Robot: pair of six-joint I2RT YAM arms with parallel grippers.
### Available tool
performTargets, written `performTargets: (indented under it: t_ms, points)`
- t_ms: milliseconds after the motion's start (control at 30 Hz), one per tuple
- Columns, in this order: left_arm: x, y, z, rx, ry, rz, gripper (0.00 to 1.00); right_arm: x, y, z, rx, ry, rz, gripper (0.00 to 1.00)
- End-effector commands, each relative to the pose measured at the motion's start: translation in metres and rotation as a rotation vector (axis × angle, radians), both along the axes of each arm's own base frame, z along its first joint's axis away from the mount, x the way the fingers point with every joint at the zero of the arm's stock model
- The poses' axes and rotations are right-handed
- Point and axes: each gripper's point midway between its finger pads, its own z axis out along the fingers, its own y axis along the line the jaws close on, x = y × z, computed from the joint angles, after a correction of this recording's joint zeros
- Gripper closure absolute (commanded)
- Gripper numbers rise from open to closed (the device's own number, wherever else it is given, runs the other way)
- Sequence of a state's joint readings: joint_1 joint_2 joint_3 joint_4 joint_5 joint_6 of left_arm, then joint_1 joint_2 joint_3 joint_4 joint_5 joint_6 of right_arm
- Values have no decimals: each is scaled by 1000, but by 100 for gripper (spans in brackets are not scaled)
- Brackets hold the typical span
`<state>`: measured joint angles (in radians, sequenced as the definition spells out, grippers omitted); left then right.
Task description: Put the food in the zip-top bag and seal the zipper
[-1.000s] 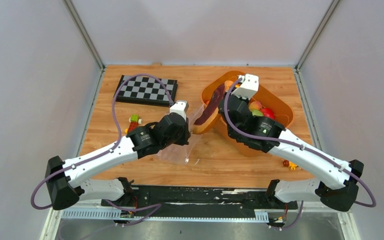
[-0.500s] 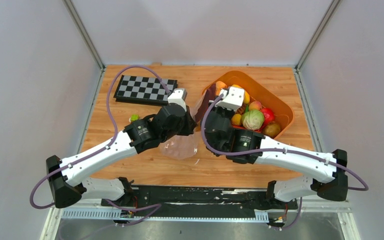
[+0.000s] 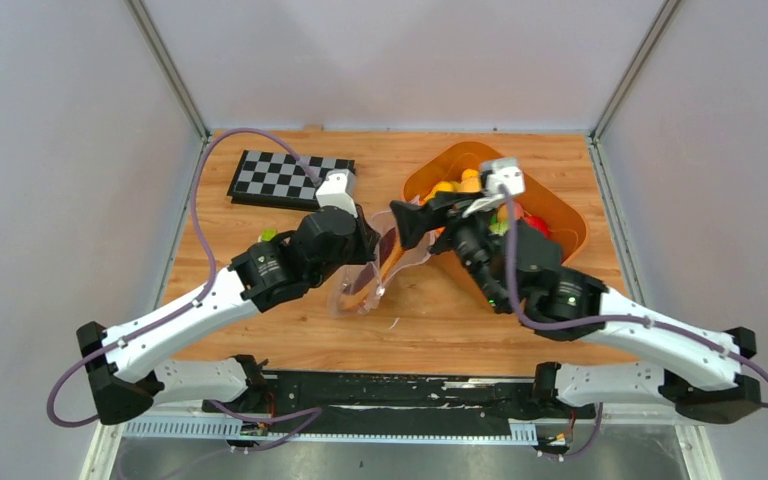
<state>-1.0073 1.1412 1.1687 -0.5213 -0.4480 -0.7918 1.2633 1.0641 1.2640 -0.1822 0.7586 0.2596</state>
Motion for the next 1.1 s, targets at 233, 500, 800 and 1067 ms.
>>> performTargets:
  t_ms: [233, 500, 800, 1067]
  points:
    - [-4, 26, 6, 72, -93, -18, 100, 35, -76, -52, -94, 181, -113, 23]
    - [-9, 40, -17, 162, -72, -24, 100, 75, -126, -135, -231, 451, -199, 25]
    - [-15, 30, -33, 175, -37, -86, 100, 82, -187, -198, -293, 665, -382, 5]
    - [-16, 23, -37, 177, -28, -120, 100, 85, -228, -247, -338, 828, -514, 0]
